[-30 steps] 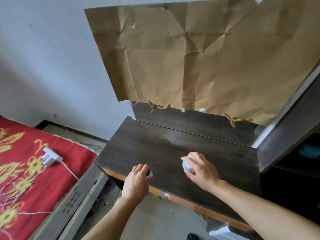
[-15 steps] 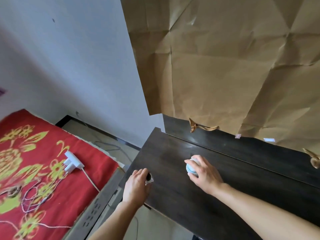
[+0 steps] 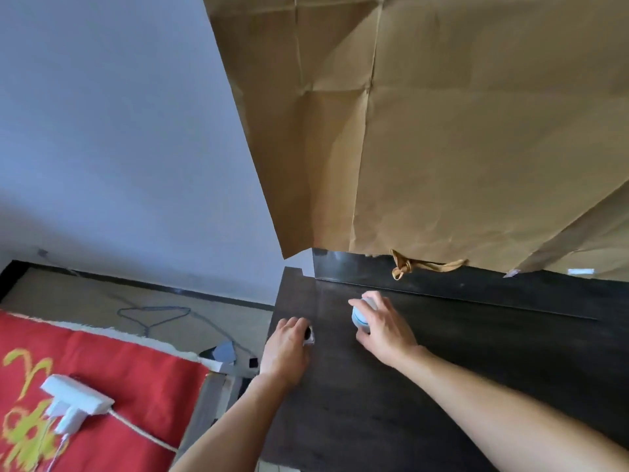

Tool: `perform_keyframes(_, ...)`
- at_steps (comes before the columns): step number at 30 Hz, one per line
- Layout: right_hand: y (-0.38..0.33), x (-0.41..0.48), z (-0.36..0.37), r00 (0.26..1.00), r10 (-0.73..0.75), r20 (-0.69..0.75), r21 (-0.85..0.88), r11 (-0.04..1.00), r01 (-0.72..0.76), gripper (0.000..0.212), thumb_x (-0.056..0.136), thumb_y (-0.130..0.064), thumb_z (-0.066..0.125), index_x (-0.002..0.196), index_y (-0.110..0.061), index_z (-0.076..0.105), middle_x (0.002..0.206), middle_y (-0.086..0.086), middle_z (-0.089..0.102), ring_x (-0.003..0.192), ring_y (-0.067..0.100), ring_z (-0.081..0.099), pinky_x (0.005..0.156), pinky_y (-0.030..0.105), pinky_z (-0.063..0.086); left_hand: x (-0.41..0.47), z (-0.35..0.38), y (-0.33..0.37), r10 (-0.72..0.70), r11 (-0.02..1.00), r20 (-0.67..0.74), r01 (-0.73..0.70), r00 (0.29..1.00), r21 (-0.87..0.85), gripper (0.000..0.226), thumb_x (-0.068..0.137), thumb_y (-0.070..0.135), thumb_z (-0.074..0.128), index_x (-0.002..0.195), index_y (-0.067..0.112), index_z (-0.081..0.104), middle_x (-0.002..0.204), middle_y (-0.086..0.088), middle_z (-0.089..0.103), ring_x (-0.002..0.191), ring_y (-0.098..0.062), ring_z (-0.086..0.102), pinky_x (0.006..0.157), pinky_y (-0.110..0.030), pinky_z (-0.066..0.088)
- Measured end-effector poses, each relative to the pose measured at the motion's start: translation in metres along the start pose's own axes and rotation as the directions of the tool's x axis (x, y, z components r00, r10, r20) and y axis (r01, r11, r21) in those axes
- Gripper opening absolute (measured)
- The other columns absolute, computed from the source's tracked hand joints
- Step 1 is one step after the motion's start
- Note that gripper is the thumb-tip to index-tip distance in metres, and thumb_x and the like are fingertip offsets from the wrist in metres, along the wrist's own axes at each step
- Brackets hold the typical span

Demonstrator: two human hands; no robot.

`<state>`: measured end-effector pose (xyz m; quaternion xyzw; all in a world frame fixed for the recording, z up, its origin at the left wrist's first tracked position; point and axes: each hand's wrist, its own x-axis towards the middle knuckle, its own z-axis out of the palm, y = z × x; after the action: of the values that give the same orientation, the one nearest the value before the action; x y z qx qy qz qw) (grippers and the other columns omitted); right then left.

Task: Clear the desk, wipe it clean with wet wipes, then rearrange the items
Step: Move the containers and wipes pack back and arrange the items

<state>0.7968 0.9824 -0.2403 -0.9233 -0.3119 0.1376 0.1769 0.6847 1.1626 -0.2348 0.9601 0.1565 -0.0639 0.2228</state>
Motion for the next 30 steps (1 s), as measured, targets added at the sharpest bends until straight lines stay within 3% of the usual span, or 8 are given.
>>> perform_keyframes(5, -0.014, 0.033, 0.032, 0.988, 0.152, -0.039, 0.101, 0.984, -0.147, 0.056, 0.077, -0.016, 0.066, 0.129, -0.024, 0.047, 0.129, 0.003, 0.039, 0.116, 0.023, 0.045, 0.086, 0.037, 0.05, 0.062, 0.01, -0.017, 0.093, 0.996, 0.054, -0.094, 0.994, 0.01, 0.023, 0.086, 0.014, 0.056, 0.109, 0.015, 0.055, 0.112, 0.001, 0.059, 0.106, -0.02, 0.046, 0.082, -0.03, 0.043)
perform_keyframes(10, -0.023, 0.05, 0.058, 0.973, 0.182, -0.146, 0.143, 0.977, -0.161, 0.063, 0.072, -0.012, 0.073, 0.129, -0.017, 0.047, 0.119, 0.004, 0.047, 0.107, 0.026, 0.051, 0.079, 0.036, 0.052, 0.098, 0.022, -0.031, 0.176, 0.983, 0.076, -0.18, 0.981, 0.045, 0.03, 0.085, 0.009, 0.056, 0.114, 0.015, 0.056, 0.11, 0.0, 0.06, 0.104, -0.023, 0.048, 0.083, -0.033, 0.045)
perform_keyframes(17, -0.014, 0.039, 0.051, 0.953, 0.262, -0.15, 0.188, 0.954, -0.233, 0.065, 0.077, -0.029, 0.071, 0.135, -0.021, 0.041, 0.127, 0.0, 0.044, 0.116, 0.019, 0.046, 0.083, 0.033, 0.05, 0.11, 0.017, -0.031, 0.318, 0.946, -0.006, -0.316, 0.948, 0.074, 0.043, 0.066, 0.003, 0.069, 0.109, 0.009, 0.063, 0.098, -0.01, 0.062, 0.087, -0.034, 0.055, 0.074, -0.043, 0.05)
perform_keyframes(21, 0.005, 0.005, 0.028, 0.933, 0.309, -0.182, 0.106, 0.95, -0.294, 0.052, 0.086, -0.035, 0.06, 0.133, -0.022, 0.044, 0.13, -0.003, 0.043, 0.117, 0.015, 0.047, 0.075, 0.031, 0.051, 0.094, 0.002, -0.002, 0.414, 0.903, -0.08, -0.397, 0.907, 0.163, 0.039, 0.064, 0.006, 0.073, 0.102, 0.009, 0.062, 0.094, -0.011, 0.062, 0.078, -0.034, 0.056, 0.068, -0.041, 0.05)
perform_keyframes(26, 0.04, -0.058, -0.003, 0.908, 0.351, -0.229, 0.059, 0.936, -0.348, 0.039, 0.09, -0.035, 0.053, 0.126, -0.022, 0.05, 0.128, -0.004, 0.044, 0.115, 0.015, 0.048, 0.073, 0.034, 0.052, 0.06, 0.002, 0.06, 0.505, 0.85, 0.006, -0.498, 0.863, 0.17, 0.025, 0.064, 0.008, 0.077, 0.087, 0.01, 0.067, 0.081, -0.007, 0.066, 0.072, -0.029, 0.064, 0.058, -0.037, 0.055)
perform_keyframes(30, 0.07, -0.131, -0.022, 0.886, 0.391, -0.249, 0.049, 0.919, -0.392, 0.037, 0.091, -0.035, 0.05, 0.126, -0.022, 0.051, 0.127, -0.005, 0.046, 0.117, 0.015, 0.048, 0.079, 0.034, 0.05, 0.017, 0.019, 0.123, 0.588, 0.793, 0.063, -0.59, 0.807, 0.155, 0.021, 0.063, 0.007, 0.073, 0.07, 0.014, 0.055, 0.067, -0.003, 0.058, 0.06, -0.026, 0.06, 0.045, -0.031, 0.046)
